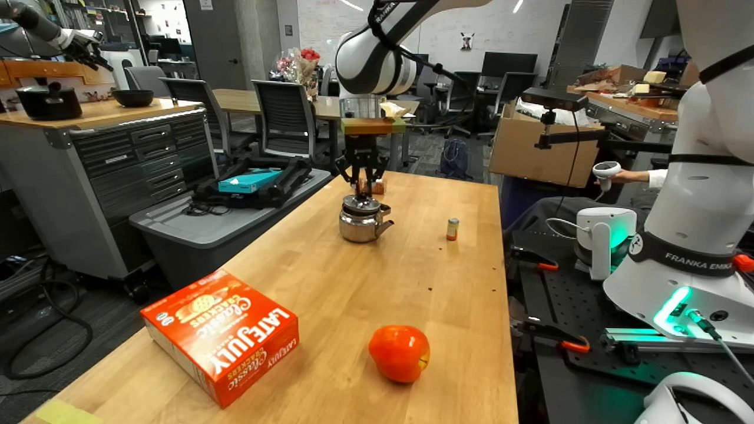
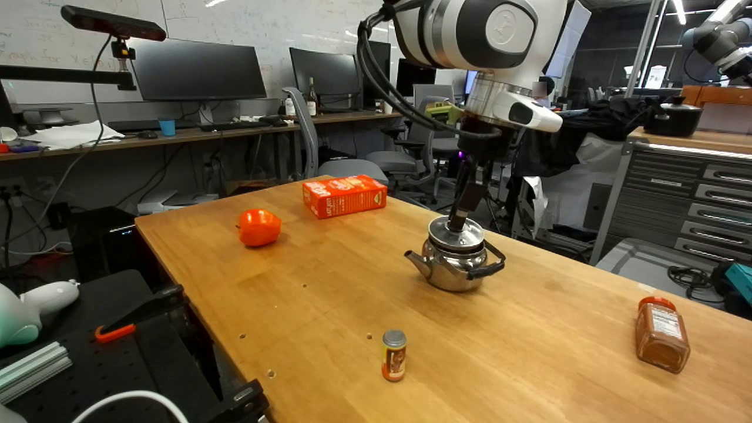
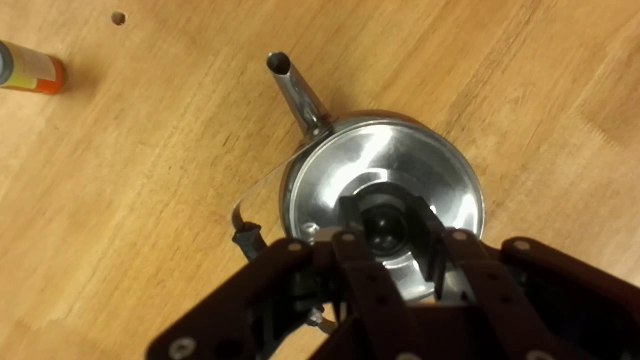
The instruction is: Put the lid on the kettle
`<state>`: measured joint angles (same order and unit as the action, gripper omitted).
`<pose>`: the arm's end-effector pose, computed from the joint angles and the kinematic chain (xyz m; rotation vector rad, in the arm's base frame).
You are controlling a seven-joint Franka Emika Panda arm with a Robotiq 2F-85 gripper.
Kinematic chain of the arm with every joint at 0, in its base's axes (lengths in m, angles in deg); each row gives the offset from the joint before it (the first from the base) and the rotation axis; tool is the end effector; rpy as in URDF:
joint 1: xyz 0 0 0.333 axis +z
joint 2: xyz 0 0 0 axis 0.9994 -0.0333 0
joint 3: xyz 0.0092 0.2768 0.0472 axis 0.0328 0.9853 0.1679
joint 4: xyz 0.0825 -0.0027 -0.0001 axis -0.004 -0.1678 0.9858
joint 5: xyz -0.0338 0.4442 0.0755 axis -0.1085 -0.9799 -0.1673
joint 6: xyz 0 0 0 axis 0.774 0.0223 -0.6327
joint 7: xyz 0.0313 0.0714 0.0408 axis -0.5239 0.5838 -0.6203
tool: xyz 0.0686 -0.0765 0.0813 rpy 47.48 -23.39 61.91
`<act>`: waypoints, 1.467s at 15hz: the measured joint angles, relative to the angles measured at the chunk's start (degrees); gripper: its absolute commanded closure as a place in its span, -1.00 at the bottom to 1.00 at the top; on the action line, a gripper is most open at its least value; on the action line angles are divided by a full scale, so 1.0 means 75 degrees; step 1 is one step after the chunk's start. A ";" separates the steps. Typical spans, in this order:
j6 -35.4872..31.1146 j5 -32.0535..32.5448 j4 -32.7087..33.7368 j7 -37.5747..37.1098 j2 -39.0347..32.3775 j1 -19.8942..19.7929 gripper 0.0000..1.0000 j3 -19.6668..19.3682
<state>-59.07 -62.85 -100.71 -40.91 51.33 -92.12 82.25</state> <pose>0.6408 -0.1216 0.1485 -2.7373 1.3859 0.2617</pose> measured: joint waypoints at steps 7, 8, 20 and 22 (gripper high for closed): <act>0.0000 0.0000 0.0054 0.0029 -0.0127 0.0000 0.86 0.0000; 0.0000 0.0000 0.0056 0.0033 -0.0134 0.0000 0.86 0.0000; 0.0080 0.0128 0.0070 0.0000 -0.0219 0.0009 0.86 -0.0026; 0.0134 0.0228 0.0083 -0.0034 -0.0229 0.0015 0.86 -0.0031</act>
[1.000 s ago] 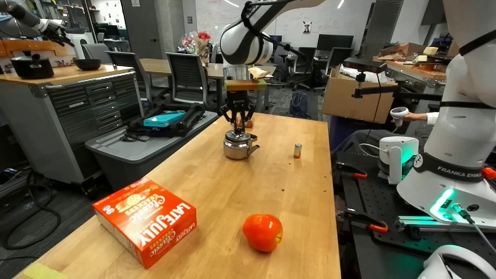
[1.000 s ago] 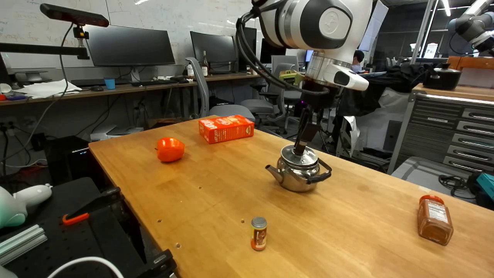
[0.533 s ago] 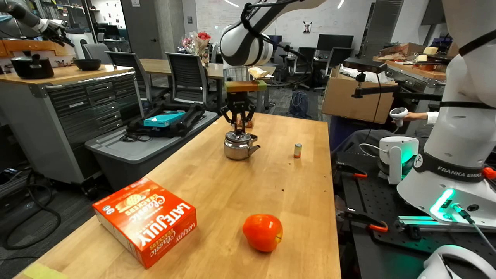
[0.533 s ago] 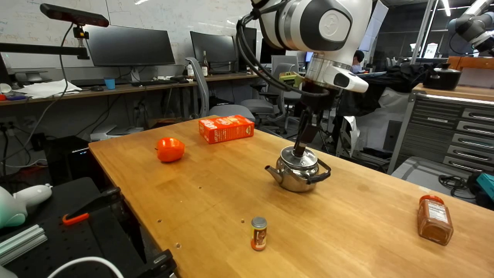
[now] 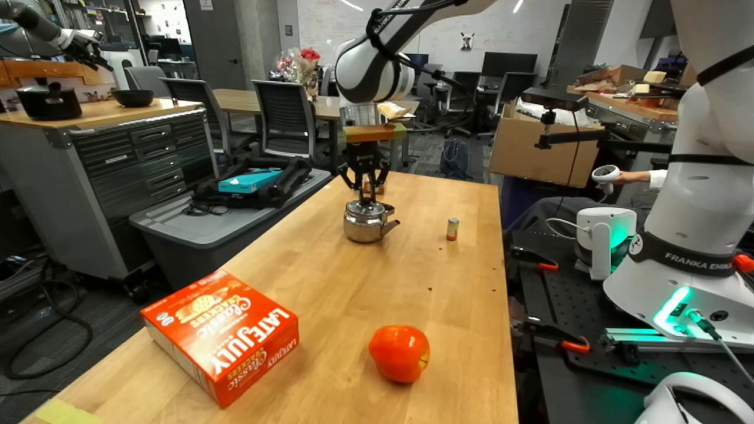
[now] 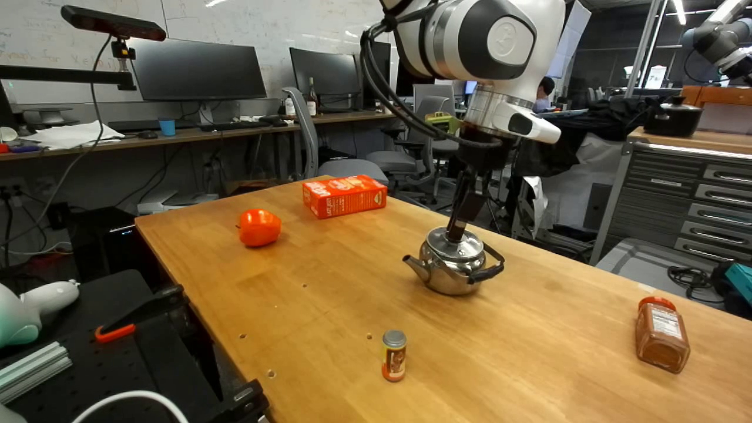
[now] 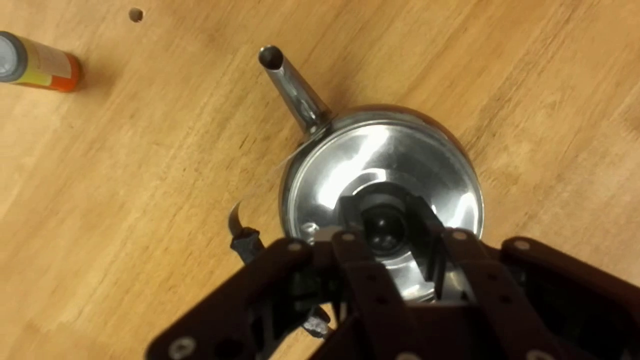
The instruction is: Put the lid on the kettle
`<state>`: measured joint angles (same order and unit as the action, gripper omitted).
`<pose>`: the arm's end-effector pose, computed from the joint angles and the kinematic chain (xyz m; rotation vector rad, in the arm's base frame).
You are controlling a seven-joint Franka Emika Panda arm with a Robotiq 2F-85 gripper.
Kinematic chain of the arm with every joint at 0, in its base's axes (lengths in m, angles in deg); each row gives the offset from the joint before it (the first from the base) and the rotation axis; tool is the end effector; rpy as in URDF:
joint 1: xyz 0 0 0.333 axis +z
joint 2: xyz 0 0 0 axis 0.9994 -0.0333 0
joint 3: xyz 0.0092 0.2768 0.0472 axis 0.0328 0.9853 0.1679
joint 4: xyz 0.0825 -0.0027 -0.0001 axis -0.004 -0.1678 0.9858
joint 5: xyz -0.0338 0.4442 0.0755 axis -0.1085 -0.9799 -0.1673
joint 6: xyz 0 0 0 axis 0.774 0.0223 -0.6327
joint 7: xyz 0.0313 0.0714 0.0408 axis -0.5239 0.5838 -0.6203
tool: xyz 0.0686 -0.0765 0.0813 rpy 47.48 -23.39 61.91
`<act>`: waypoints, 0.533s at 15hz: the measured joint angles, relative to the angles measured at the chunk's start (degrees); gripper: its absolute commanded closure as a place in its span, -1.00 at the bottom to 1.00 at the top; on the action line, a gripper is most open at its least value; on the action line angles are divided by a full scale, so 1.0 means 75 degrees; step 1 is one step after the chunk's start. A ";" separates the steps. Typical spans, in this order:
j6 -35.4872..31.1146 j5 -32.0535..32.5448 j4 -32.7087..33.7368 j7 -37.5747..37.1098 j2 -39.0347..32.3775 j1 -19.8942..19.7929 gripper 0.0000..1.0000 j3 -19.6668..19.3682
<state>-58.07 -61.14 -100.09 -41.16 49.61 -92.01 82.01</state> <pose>0.6361 -0.1240 0.1328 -2.7746 1.3823 0.3109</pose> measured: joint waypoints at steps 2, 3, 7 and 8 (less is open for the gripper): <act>0.0064 0.0056 0.0020 -0.0019 -0.0011 0.0005 0.86 -0.0001; 0.0091 0.0076 0.0032 -0.0026 -0.0018 0.0007 0.86 -0.0001; 0.0134 0.0100 0.0068 -0.0033 -0.0038 0.0016 0.12 -0.0002; 0.0137 0.0100 0.0069 -0.0033 -0.0039 0.0018 -0.09 -0.0002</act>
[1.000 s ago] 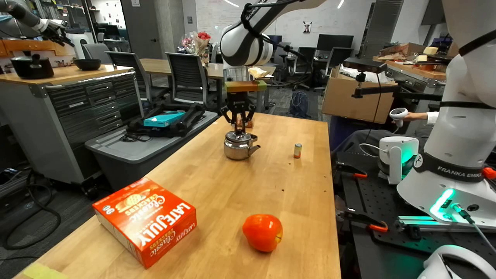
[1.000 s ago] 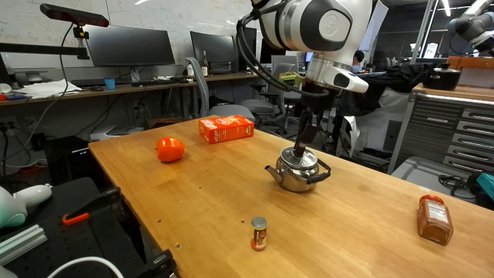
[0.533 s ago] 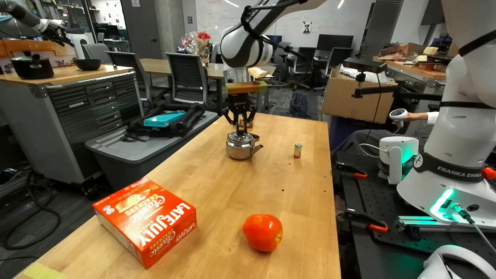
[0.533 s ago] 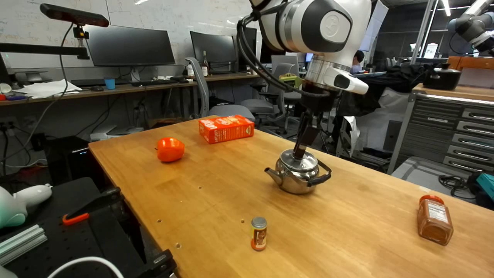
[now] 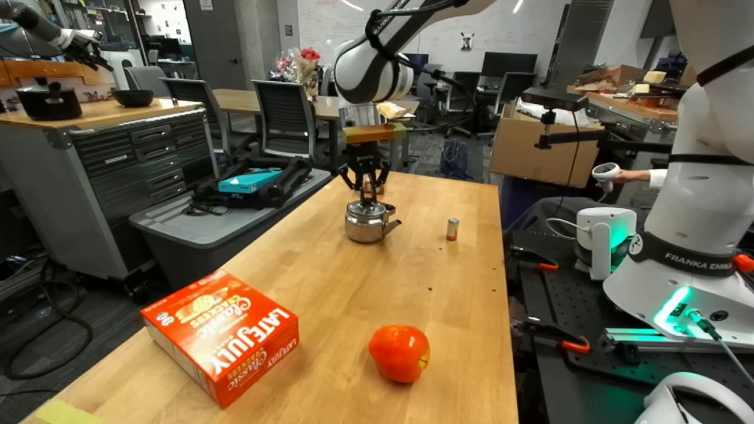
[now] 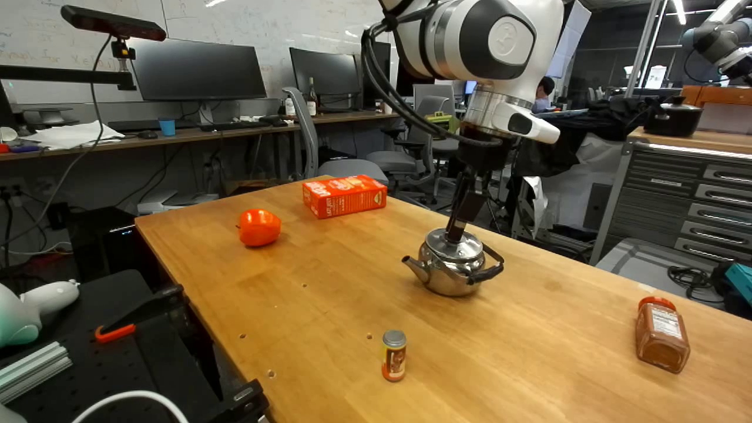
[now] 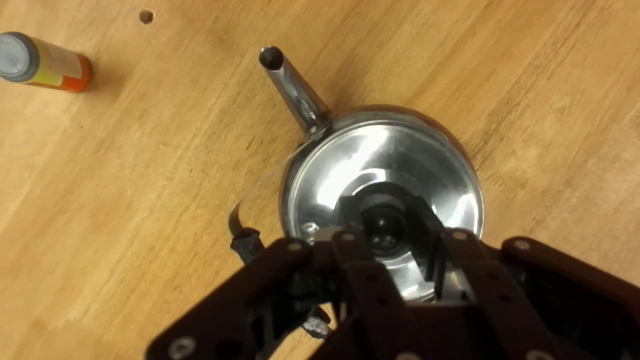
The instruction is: Put the lid on the kettle
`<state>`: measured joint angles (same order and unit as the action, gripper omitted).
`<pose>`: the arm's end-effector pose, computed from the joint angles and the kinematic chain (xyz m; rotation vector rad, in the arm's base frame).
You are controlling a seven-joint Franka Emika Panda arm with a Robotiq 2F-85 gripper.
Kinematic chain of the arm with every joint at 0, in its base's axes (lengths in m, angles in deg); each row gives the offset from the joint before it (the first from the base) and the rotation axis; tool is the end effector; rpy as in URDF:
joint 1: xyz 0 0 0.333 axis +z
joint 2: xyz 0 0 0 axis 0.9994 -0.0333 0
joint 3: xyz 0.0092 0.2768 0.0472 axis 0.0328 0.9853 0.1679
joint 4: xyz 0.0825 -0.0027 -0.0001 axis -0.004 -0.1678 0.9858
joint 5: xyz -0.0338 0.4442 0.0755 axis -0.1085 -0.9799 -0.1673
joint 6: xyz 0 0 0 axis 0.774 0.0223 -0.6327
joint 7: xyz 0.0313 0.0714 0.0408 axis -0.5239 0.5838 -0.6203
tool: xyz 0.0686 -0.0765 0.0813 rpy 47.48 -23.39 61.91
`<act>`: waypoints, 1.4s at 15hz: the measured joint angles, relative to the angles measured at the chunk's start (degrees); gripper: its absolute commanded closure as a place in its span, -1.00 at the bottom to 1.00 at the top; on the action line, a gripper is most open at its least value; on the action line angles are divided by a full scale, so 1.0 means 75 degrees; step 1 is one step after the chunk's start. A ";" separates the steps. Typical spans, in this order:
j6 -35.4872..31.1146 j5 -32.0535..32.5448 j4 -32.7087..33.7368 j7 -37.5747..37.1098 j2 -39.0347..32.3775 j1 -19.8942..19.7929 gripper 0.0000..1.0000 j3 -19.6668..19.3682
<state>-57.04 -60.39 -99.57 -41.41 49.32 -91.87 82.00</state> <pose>0.6363 -0.1228 0.1324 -2.7897 1.3770 0.3308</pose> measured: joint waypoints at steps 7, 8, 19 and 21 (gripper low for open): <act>0.0013 0.0000 0.0005 0.0000 -0.0005 0.0046 -1.00 0.0002; 0.0014 0.0000 0.0009 0.0000 -0.0004 0.0056 -1.00 0.0002; 0.0016 0.0008 -0.0069 0.0177 0.0614 0.0261 -1.00 0.0033; 0.0015 0.0062 -0.0188 0.0375 0.0892 0.0327 -1.00 0.0052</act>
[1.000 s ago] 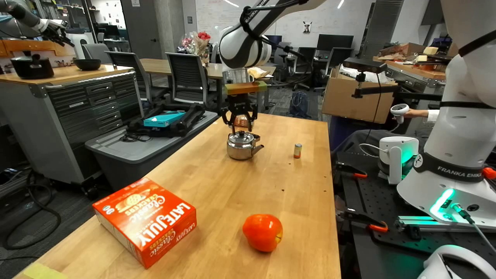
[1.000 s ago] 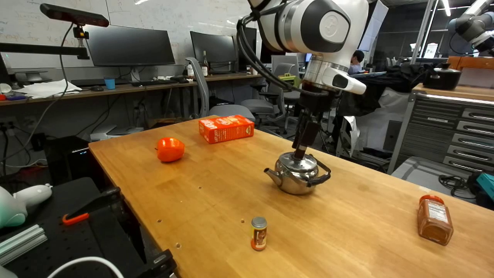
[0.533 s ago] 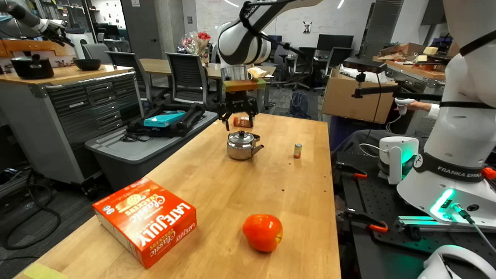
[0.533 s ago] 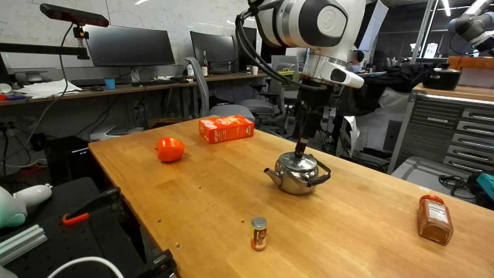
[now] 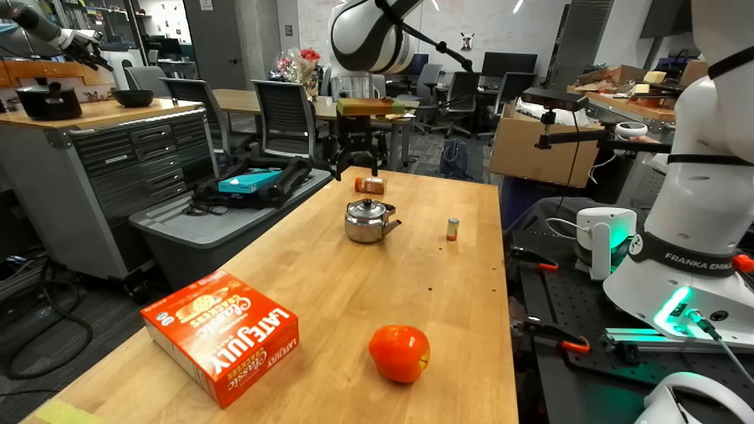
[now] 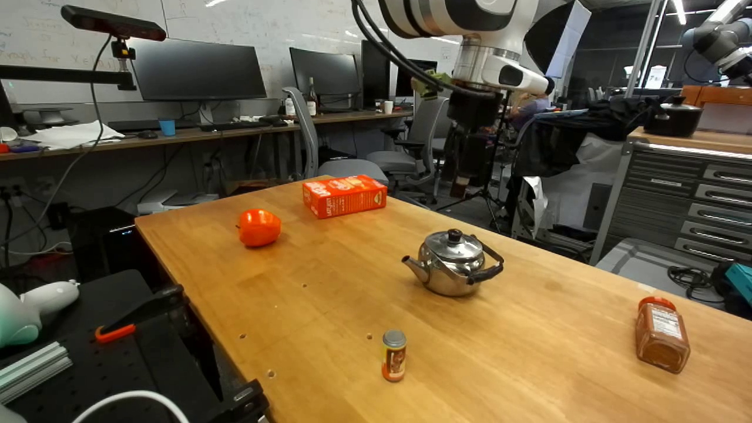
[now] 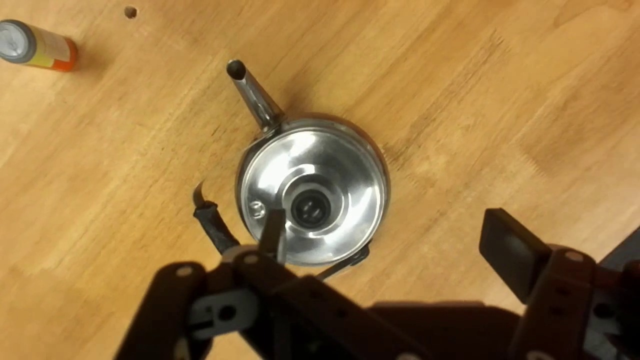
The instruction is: Put the lid on the kettle
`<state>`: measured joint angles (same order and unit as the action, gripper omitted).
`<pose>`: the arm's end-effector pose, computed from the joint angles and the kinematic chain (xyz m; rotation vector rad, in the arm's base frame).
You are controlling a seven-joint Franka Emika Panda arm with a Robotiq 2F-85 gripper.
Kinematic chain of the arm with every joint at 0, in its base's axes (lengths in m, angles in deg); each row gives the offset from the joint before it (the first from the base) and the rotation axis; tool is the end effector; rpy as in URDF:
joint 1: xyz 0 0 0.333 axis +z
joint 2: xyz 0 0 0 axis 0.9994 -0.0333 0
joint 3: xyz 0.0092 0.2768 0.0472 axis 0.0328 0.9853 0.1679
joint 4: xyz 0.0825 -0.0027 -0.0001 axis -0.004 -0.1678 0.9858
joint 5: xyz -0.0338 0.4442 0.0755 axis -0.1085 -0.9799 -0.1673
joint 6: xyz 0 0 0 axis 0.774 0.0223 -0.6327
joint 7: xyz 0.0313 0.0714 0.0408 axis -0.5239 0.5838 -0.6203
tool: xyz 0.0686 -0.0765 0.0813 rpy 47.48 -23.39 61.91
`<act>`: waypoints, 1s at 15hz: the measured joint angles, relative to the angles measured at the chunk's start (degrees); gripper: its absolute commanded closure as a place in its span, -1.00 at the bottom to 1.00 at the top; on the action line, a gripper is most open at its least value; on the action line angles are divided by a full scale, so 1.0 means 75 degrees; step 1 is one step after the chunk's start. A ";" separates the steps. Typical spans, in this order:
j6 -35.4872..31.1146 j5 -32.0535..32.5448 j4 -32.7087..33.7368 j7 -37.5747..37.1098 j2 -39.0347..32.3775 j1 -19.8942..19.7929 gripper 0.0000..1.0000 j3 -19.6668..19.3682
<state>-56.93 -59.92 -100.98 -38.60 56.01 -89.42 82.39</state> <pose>0.6514 -0.0913 0.1966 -2.8379 1.2182 0.2000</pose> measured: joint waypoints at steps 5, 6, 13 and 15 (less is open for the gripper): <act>-0.0011 0.0374 -0.0556 0.0558 0.0929 0.0207 -1.00 0.0079; -0.0020 0.0467 -0.0716 0.0685 0.1136 0.0238 -1.00 0.0113; -0.0041 0.0860 -0.1982 0.1733 0.2582 0.0298 -1.00 0.0477; -0.0042 0.0860 -0.2354 0.2109 0.3006 0.0298 -1.00 0.0577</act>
<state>-57.24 -53.47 -118.63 -22.78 78.55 -87.19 86.72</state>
